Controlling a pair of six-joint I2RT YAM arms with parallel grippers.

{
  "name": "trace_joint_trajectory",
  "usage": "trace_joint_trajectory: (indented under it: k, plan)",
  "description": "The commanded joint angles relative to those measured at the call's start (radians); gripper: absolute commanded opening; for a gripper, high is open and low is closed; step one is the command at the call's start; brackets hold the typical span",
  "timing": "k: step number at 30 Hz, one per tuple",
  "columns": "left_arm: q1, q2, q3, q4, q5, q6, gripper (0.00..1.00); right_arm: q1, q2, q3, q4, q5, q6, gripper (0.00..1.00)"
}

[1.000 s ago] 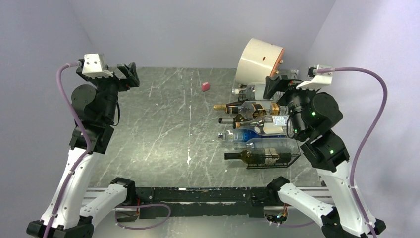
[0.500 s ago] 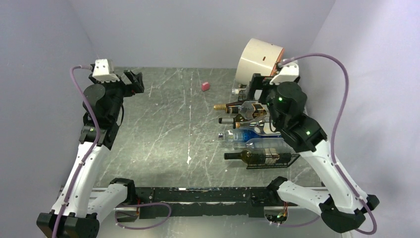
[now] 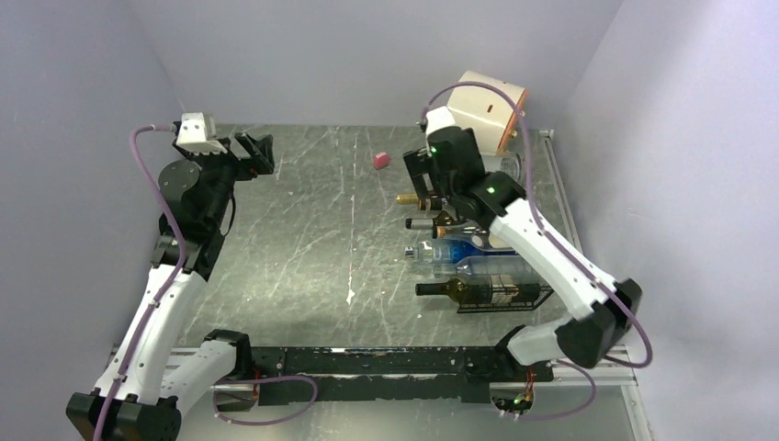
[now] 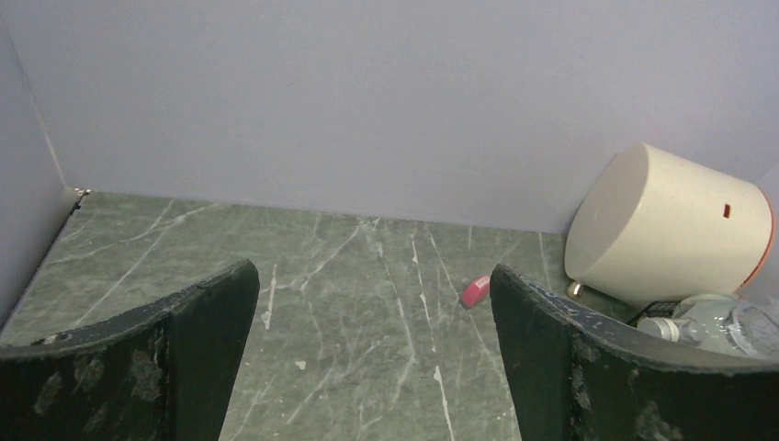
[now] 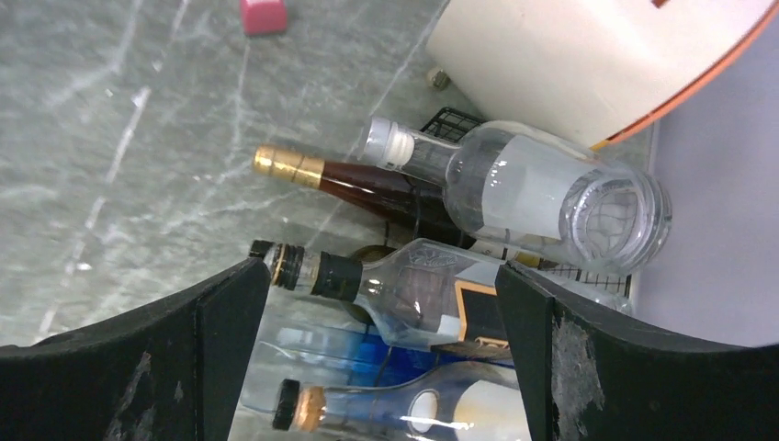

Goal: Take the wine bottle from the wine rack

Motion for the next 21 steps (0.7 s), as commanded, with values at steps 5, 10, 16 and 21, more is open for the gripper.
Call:
trace_joint_trajectory:
  k: [5, 10, 16, 21]
  plan:
    - [-0.028, -0.012, -0.014, 0.066, 0.025, -0.026, 1.00, 0.003, 0.211, 0.073, -0.051, 0.193, -0.235, 1.00]
    - [-0.030, -0.007, -0.012, 0.066, 0.028, -0.025, 1.00, 0.000, 0.310, 0.107, -0.030, 0.254, -0.321, 0.97]
    - [-0.036, -0.005, -0.014, 0.065, 0.024, -0.026, 1.00, -0.004, 0.343, 0.084, 0.050, 0.263, -0.492, 0.90]
    - [-0.042, 0.003, -0.012, 0.064, 0.033, -0.033, 1.00, -0.044, 0.368, 0.108, 0.075, 0.167, -0.573, 0.87]
